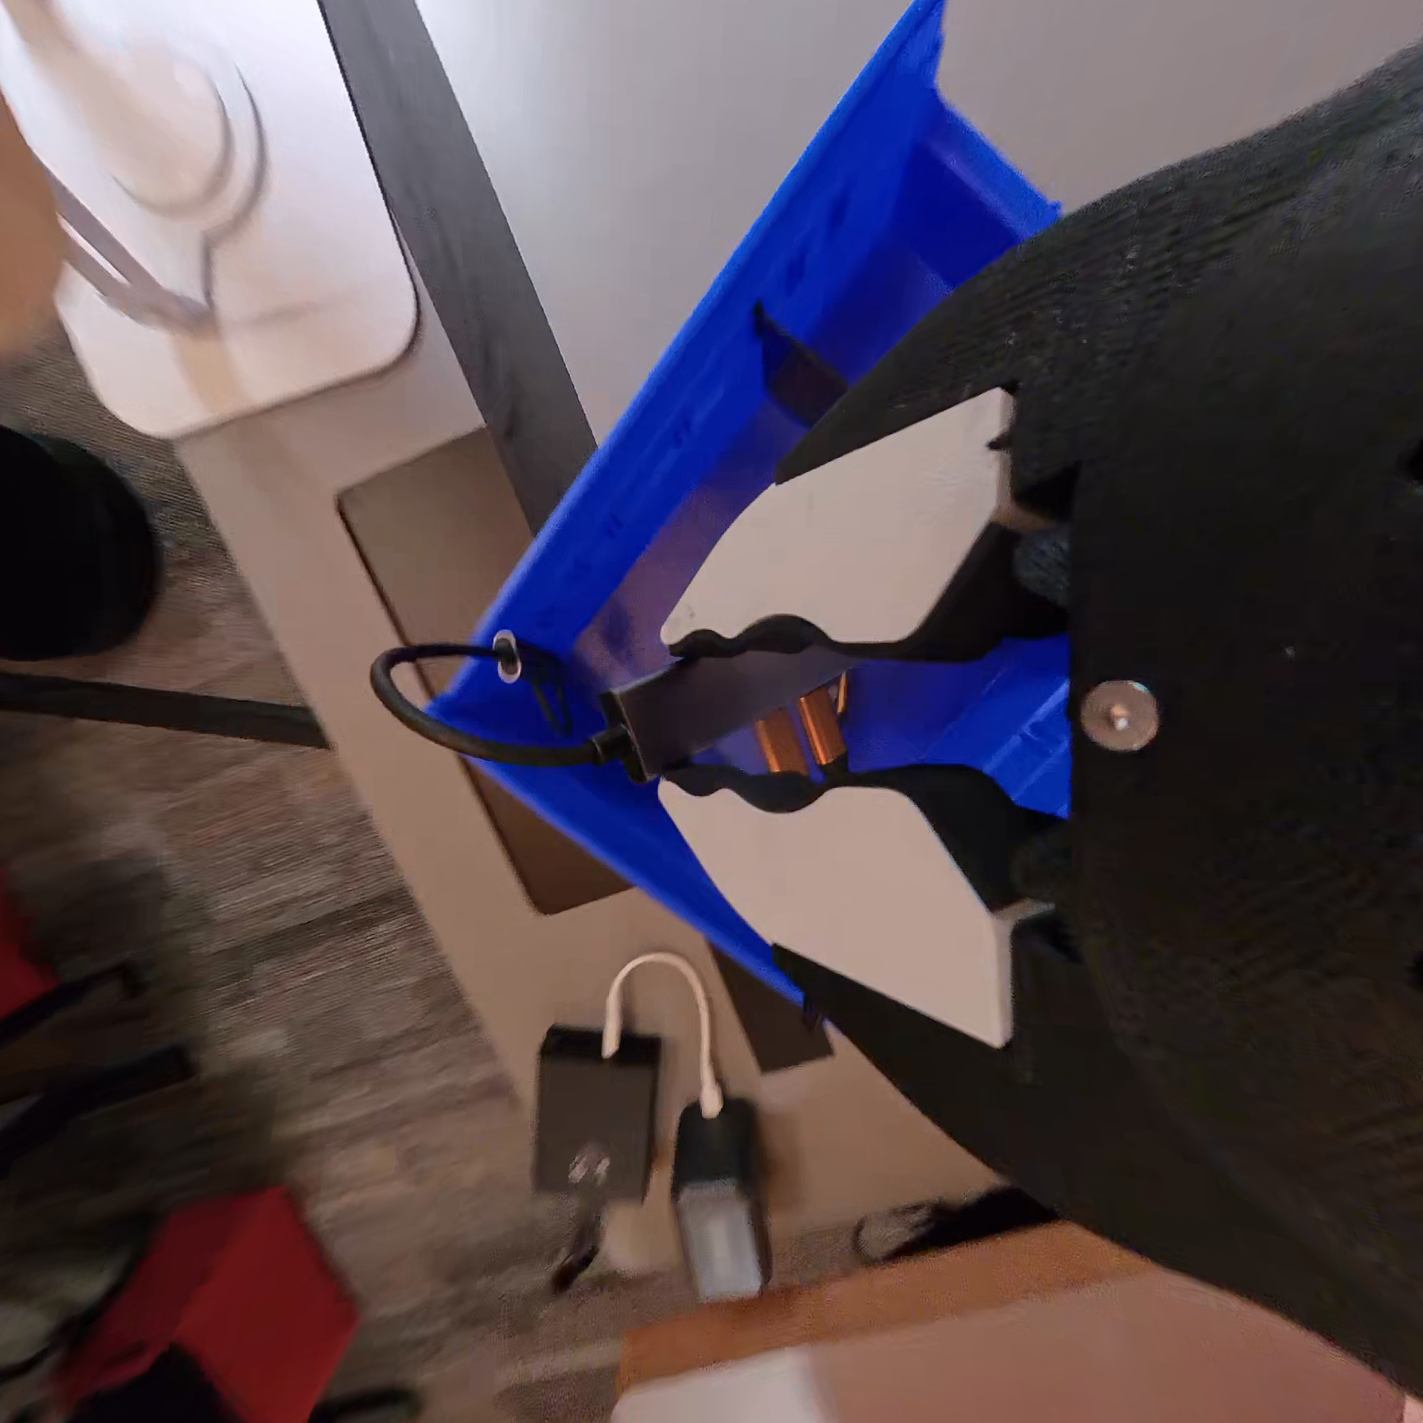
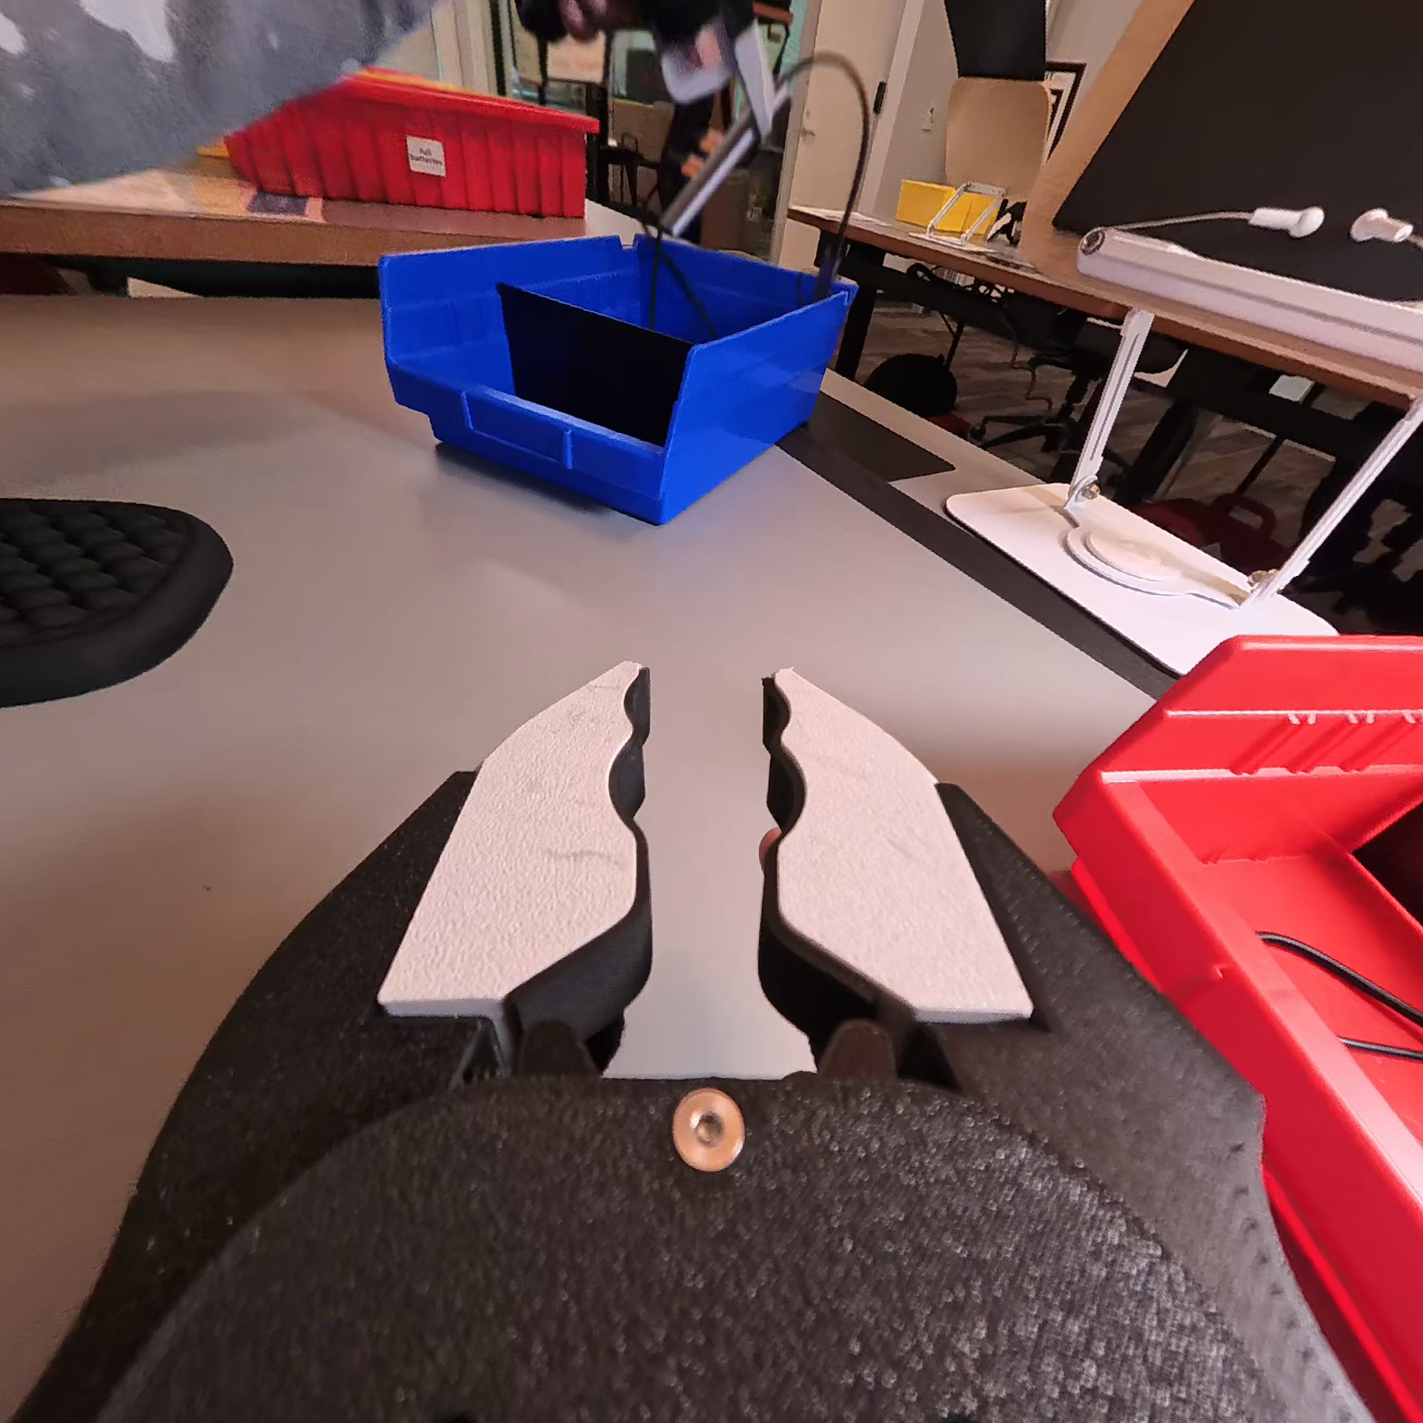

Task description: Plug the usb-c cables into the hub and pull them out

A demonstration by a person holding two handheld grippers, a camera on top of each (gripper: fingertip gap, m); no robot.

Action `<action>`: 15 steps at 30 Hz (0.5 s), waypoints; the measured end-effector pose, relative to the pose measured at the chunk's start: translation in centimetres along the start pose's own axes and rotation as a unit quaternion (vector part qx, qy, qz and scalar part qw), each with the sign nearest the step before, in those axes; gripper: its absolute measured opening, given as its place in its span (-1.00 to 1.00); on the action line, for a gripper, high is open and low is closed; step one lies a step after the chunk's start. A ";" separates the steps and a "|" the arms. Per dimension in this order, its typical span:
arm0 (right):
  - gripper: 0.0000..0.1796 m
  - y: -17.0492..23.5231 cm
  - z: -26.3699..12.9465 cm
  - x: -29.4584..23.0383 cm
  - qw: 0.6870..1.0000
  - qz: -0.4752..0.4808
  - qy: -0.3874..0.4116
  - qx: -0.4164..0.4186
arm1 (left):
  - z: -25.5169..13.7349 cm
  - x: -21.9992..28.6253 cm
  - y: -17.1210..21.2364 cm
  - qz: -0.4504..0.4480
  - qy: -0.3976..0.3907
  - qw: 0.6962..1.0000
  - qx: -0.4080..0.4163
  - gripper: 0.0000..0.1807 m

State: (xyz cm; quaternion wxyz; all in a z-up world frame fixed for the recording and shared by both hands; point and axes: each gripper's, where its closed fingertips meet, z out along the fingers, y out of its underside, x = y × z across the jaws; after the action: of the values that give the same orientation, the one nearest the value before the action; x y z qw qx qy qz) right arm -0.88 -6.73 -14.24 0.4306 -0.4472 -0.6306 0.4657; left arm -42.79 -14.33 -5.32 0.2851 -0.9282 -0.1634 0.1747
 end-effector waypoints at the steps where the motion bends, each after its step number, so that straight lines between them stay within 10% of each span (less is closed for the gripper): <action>1: -0.69 -0.1 0.0 0.1 1.000 -0.003 0.003 0.002 | -1.9 0.3 -1.0 0.015 -0.004 1.000 0.023 -0.69; 9: -0.67 -9.6 -1.1 3.9 0.995 -0.035 0.049 0.081 | -17.0 10.2 -6.8 0.149 0.036 0.959 0.240 -0.72; 15: -0.68 -22.2 -5.0 5.0 0.977 -0.072 0.025 0.200 | -25.0 23.2 -5.2 0.219 0.254 0.866 0.370 -0.72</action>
State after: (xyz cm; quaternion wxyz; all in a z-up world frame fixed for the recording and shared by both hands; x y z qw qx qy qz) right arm -0.82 -4.56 9.01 0.5596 -0.3170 -0.5440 0.5388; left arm -12.84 -12.71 11.72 0.5939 -0.7787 0.1987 0.0381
